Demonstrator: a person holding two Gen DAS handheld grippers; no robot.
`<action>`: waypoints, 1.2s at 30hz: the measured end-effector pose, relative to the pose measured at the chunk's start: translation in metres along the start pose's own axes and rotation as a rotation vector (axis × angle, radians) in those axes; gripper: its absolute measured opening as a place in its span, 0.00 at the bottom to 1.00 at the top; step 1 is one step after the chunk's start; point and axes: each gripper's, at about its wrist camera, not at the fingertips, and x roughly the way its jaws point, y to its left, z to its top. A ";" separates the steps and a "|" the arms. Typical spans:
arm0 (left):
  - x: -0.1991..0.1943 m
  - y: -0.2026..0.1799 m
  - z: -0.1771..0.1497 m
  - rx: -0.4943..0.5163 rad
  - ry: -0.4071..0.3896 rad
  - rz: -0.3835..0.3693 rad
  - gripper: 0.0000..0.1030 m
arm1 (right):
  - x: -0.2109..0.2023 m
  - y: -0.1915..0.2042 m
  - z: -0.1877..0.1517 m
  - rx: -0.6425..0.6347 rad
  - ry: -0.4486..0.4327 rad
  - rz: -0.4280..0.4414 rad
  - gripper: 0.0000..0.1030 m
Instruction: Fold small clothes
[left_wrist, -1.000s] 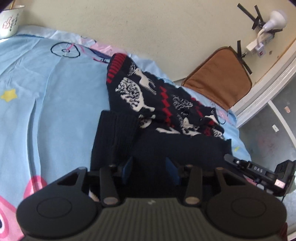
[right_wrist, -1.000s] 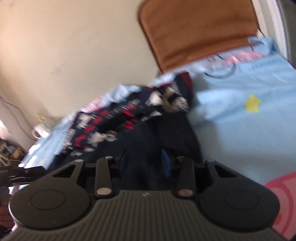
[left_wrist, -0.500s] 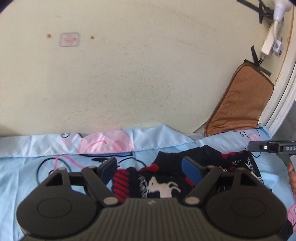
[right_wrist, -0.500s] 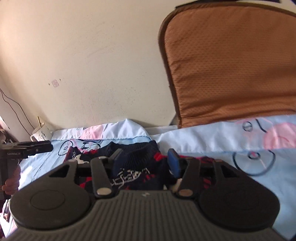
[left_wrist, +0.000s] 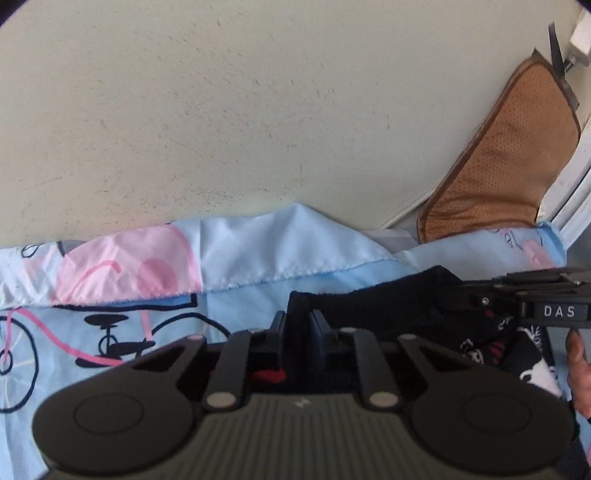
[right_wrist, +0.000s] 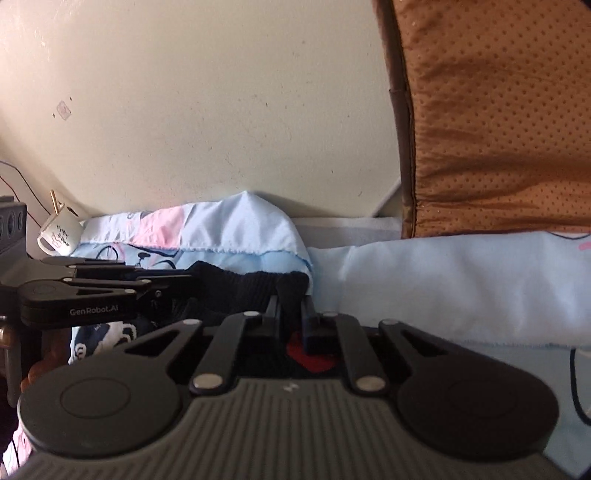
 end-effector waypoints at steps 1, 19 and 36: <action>-0.013 0.000 -0.003 -0.008 -0.022 -0.009 0.13 | -0.011 0.003 -0.002 0.009 -0.024 0.007 0.12; -0.238 -0.072 -0.210 0.059 -0.318 -0.173 0.13 | -0.187 0.100 -0.183 -0.158 -0.309 -0.013 0.11; -0.249 -0.037 -0.202 -0.102 -0.386 -0.188 0.28 | -0.196 0.085 -0.203 0.090 -0.425 0.026 0.39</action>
